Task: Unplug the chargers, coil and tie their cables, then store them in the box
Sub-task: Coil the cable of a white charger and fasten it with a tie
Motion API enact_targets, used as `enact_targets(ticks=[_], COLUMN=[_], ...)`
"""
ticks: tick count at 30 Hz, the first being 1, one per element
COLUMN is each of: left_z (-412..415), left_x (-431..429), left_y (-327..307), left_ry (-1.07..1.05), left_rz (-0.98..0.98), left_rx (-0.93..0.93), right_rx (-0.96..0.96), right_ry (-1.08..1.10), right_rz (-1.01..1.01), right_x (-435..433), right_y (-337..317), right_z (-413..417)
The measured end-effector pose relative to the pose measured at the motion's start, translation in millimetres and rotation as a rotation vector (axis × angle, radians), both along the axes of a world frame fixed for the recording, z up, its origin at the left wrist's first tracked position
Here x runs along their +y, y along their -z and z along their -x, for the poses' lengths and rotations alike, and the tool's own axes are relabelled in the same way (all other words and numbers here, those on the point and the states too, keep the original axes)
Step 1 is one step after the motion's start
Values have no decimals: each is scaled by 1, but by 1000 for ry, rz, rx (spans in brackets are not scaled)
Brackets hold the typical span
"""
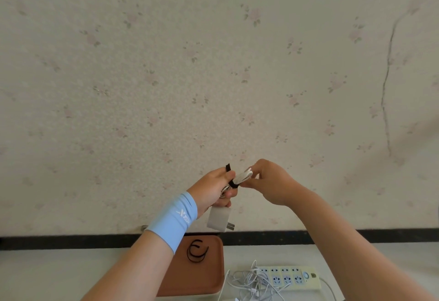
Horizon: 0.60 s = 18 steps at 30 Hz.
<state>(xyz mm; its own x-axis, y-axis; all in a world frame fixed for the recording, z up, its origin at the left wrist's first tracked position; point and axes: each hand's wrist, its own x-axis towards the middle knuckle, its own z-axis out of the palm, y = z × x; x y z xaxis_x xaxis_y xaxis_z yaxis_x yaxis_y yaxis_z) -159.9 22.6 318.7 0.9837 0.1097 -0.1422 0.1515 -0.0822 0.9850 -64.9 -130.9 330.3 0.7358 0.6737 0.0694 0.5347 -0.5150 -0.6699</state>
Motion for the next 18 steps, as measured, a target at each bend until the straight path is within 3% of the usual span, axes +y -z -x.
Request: enact_targets(ticks=[5, 10, 18], left_z=[-1, -6, -11], left_x=[2, 3, 6], left_y=[2, 12, 17], left_ry=[9, -4, -231], left_rz=[-270, -420, -468], left_rx=[-24, -4, -47], right_rx=[89, 381, 279], right_ry=[48, 64, 186], right_rz=[38, -247, -288], right_x=[-4, 2, 15], right_y=[-2, -3, 11], right_z=[0, 6, 14])
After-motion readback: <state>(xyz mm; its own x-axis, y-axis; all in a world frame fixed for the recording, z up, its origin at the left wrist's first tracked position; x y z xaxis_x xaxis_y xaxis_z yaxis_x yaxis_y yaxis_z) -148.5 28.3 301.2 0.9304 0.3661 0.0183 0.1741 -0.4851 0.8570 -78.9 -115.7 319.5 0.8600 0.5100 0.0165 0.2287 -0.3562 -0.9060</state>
